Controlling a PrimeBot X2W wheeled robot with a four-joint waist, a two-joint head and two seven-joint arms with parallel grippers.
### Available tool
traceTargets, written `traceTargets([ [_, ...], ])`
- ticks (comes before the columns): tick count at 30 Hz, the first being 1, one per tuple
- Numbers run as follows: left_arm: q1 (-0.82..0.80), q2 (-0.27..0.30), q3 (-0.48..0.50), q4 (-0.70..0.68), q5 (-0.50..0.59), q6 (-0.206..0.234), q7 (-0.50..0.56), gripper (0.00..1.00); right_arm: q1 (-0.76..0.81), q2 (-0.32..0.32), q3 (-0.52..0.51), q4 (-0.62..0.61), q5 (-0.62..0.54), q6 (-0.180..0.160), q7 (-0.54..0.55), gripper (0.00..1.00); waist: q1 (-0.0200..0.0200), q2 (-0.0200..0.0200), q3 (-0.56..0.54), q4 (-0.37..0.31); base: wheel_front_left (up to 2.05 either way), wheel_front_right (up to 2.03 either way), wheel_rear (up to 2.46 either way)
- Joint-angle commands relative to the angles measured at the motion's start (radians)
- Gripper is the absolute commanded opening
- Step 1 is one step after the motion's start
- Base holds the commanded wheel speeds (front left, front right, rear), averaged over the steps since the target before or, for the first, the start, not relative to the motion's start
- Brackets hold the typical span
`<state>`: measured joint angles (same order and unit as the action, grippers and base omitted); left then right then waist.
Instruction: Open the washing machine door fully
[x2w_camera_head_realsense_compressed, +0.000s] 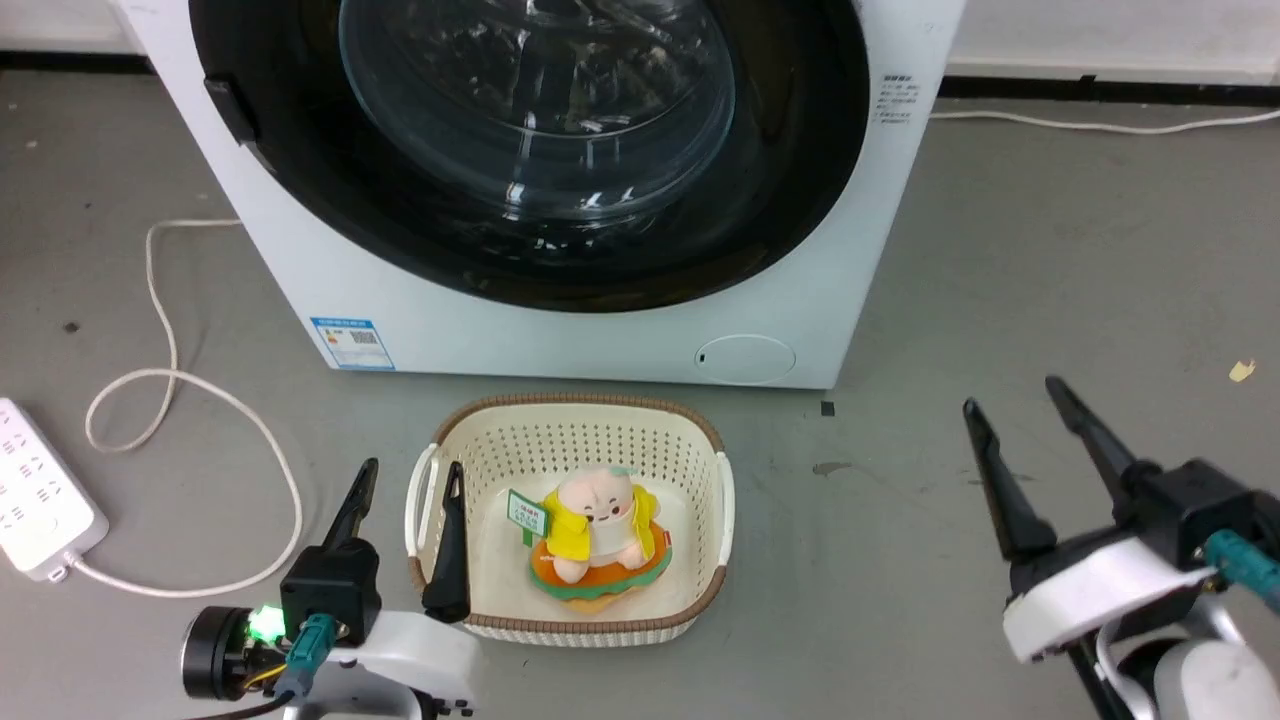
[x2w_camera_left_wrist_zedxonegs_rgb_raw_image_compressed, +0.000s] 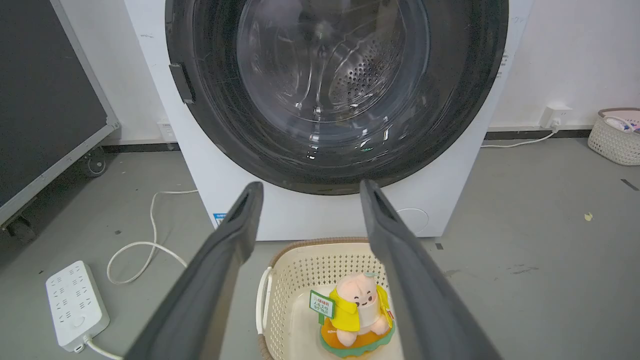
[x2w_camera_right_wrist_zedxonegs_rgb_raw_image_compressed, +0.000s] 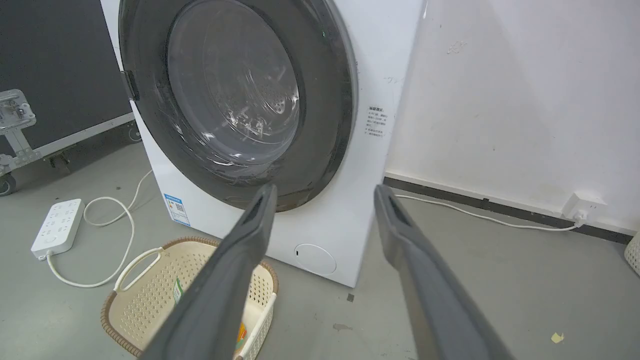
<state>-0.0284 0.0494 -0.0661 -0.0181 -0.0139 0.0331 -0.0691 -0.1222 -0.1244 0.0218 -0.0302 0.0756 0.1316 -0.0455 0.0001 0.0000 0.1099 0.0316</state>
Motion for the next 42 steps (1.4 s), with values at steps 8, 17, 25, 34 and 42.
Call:
traceTargets([
  [8,-0.040,0.001,-0.023,-0.013,-0.010,0.017,-0.025,1.00,-0.121,-0.015,-0.013,0.002,0.103,0.000,0.031,0.00,-0.0001,0.0000,0.048,0.023,0.00,0.00,0.00],
  [17,-0.062,0.001,-0.044,-0.021,-0.014,0.030,-0.044,1.00,-0.250,0.006,-0.063,0.053,0.243,0.000,0.102,0.00,-0.0001,0.0000,0.089,0.046,0.00,0.00,0.00],
  [25,-0.081,0.001,-0.068,-0.025,-0.017,0.042,-0.060,1.00,-0.377,0.029,-0.130,0.131,0.317,0.000,0.174,0.00,-0.0001,0.0000,0.129,0.067,0.00,0.00,0.00],
  [34,-0.112,0.001,-0.092,-0.036,-0.023,0.057,-0.079,1.00,-0.568,0.058,-0.258,0.277,0.426,-0.001,0.317,0.00,-0.0001,0.0000,0.185,0.097,0.00,0.00,0.00],
  [42,-0.139,0.001,-0.120,-0.042,-0.033,0.070,-0.096,1.00,-0.759,0.057,-0.364,0.421,0.466,-0.001,0.428,0.00,-0.0001,0.0000,0.240,0.123,0.00,0.00,0.00],
])
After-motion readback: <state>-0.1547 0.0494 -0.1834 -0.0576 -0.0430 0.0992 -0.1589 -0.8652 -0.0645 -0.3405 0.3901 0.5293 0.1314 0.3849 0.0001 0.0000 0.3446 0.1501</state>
